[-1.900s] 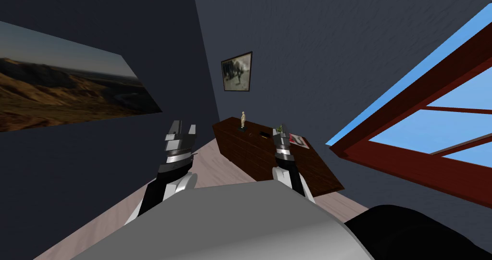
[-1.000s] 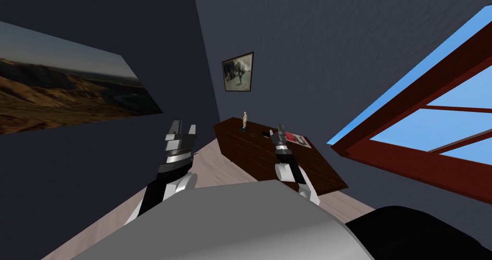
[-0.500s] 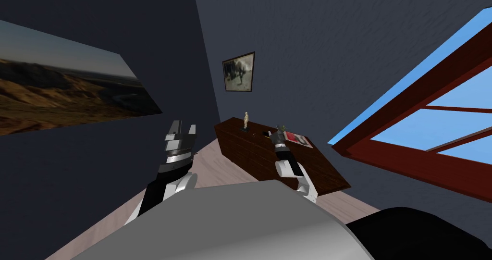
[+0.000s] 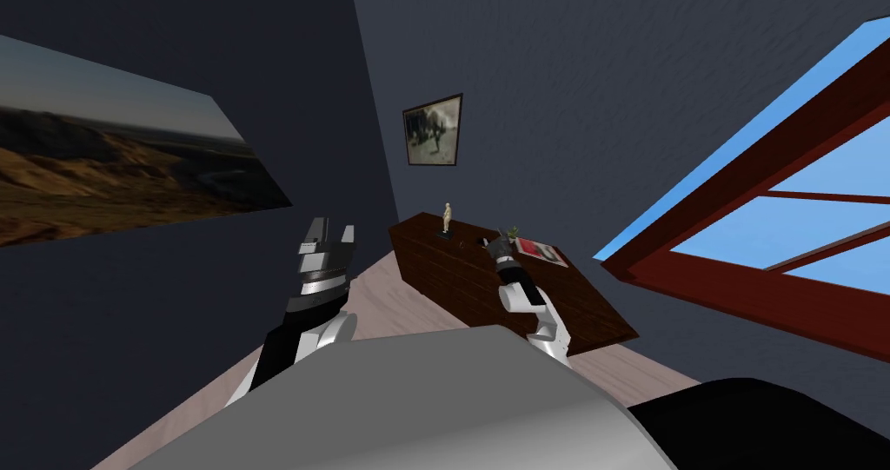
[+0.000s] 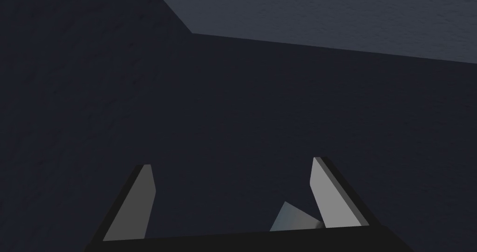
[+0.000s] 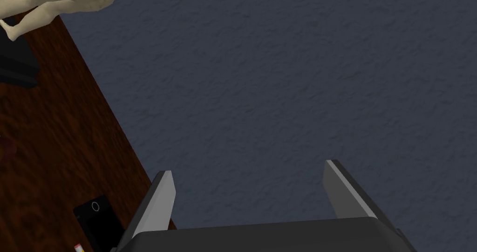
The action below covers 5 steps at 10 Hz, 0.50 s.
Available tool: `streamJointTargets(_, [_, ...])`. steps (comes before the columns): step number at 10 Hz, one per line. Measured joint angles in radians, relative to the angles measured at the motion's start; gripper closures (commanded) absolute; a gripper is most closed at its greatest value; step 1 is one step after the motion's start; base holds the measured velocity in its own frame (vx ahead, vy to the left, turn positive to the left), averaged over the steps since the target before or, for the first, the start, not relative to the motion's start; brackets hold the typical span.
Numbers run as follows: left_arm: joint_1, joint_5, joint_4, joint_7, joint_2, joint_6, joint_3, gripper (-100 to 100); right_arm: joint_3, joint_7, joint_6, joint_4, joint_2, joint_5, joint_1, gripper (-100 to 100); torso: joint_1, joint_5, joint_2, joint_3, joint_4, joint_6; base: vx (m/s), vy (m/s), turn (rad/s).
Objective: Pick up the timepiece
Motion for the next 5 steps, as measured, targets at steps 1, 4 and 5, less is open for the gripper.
streamJointTargets(1, [0.000, 0.000, 0.000, 0.000, 0.000, 0.000, 0.000, 0, 0.000, -0.020, 0.029, 0.008, 0.000, -0.004, -0.009, -100, -0.001, 0.000, 0.000, 0.000, 0.000, 0.000, 0.027, 0.061, -0.033])
streamJointTargets(4, [0.000, 0.000, 0.000, 0.000, 0.000, 0.000, 0.000, 0, -0.010, -0.078, 0.101, 0.044, -0.020, -0.028, -0.046, -100, -0.002, 0.000, 0.001, 0.000, 0.000, 0.000, 0.015, 0.041, -0.017])
streamJointTargets(5, [0.000, 0.000, 0.000, 0.000, 0.000, 0.000, 0.000, 0, -0.016, -0.103, 0.124, 0.052, -0.034, -0.044, -0.054, -100, -0.001, 0.000, 0.001, 0.000, 0.000, 0.000, 0.022, 0.049, -0.025])
